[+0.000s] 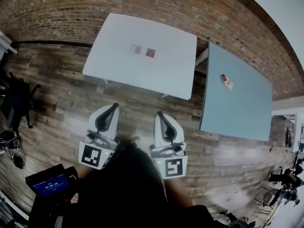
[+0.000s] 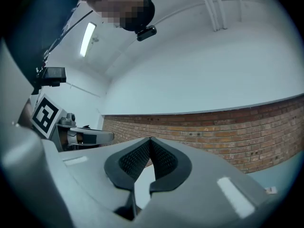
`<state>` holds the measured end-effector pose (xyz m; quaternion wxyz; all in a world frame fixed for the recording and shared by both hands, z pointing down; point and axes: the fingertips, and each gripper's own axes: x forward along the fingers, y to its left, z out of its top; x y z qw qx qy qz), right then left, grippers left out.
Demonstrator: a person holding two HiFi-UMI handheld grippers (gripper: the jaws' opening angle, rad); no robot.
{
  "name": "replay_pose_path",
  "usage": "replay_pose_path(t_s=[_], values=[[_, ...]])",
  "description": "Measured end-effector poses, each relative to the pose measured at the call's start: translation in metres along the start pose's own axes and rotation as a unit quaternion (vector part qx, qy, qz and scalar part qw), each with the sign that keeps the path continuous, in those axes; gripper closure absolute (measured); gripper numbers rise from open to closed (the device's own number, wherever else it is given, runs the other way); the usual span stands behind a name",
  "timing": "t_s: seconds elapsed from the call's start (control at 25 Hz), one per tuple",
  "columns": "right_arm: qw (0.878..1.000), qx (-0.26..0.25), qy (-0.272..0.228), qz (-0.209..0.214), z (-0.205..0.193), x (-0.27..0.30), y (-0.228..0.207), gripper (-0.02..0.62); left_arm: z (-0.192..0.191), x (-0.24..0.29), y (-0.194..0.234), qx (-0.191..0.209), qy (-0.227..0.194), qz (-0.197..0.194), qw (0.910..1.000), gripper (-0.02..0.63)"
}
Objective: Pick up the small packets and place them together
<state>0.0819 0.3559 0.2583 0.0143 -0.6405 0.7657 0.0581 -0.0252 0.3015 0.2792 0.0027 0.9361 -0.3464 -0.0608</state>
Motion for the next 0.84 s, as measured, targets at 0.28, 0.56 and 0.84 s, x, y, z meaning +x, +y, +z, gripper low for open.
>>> replay_pose_path(t_s=[0.28,0.56,0.84], values=[[1.0,0.02,0.002,-0.01,0.0,0.007,-0.002,0.595,-0.003,0.008,-0.001,-0.022,0.0,-0.003,0.9998,0.606],[1.0,0.01,0.009,-0.028,-0.001,0.007,-0.011,0.595,-0.011,0.013,-0.007,-0.025,-0.002,-0.017,0.9996,0.606],[1.0,0.009,0.003,-0.028,0.001,0.009,-0.013,0.595,-0.012,0.016,-0.009,-0.032,0.007,-0.016,0.9993,0.606]])
